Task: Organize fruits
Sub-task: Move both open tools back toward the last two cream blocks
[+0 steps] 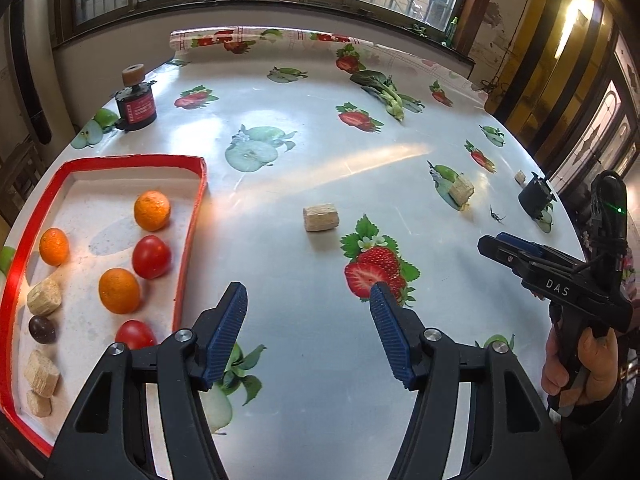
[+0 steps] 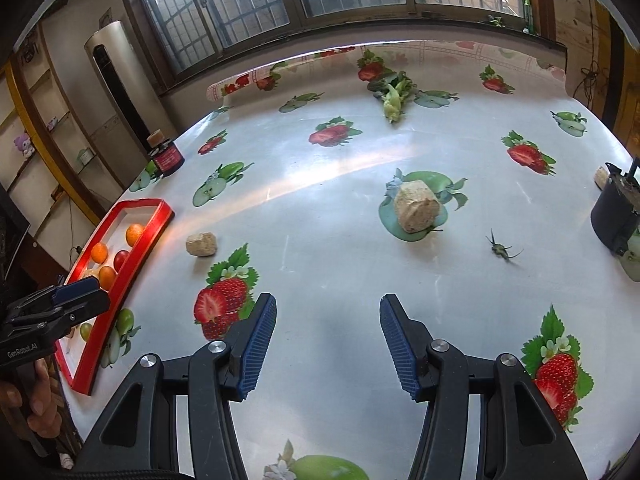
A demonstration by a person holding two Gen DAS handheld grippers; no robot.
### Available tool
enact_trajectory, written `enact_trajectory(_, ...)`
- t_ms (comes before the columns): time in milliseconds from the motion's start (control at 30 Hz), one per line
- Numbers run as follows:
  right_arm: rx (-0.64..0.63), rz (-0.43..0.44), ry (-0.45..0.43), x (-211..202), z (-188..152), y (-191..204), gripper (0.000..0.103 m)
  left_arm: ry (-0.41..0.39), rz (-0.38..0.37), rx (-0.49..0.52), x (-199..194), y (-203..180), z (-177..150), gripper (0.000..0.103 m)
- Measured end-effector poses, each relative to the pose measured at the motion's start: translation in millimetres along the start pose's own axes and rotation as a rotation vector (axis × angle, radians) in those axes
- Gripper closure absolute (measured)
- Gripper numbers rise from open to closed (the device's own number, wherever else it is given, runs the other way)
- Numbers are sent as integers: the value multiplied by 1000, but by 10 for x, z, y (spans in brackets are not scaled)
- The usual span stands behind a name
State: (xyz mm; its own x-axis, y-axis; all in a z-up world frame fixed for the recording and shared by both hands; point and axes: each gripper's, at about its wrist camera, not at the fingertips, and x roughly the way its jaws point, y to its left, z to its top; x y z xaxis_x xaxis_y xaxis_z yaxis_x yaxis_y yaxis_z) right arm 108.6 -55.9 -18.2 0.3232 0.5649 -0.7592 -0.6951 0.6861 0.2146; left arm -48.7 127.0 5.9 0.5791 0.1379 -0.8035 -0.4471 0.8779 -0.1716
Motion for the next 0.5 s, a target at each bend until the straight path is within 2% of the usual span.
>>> enact_trajectory(267, 23, -58, 7, 173, 205, -294, 47, 30, 1, 22, 300, -183, 152, 40)
enact_trajectory(500, 32, -91, 11, 397, 404, -425, 46, 54, 26, -2, 619, -199, 344, 40)
